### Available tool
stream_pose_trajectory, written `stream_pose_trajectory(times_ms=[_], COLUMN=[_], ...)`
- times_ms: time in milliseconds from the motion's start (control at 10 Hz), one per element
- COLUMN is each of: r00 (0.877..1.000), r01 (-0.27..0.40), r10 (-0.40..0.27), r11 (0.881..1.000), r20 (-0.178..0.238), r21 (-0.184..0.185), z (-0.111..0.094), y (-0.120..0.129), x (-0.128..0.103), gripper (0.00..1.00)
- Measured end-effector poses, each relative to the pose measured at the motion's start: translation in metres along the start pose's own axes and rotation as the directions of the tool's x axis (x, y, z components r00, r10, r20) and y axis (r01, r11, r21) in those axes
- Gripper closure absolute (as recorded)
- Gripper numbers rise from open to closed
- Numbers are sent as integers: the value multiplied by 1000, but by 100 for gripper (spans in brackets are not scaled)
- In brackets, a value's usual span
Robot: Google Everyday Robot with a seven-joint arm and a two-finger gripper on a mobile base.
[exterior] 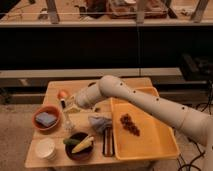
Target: Wipe table surface with brush
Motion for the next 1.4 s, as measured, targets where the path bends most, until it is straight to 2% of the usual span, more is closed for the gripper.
stream_pose_trajectory(times_ms=[400,600,700,900,1100,1400], r00=[998,995,994,994,994,995], r01=[-64,-93,-106,-102,-96,-86], r10=[64,95,109,106,102,94], r11=[998,995,991,987,983,982], r20=[-24,-27,-25,-27,-35,-43], r21=[0,46,83,128,155,171], z=[-3,-14,-26,-35,-37,-27], y=[2,-6,-14,-28,-47,-79], x=[28,40,45,43,41,37], gripper=[100,100,100,100,100,100])
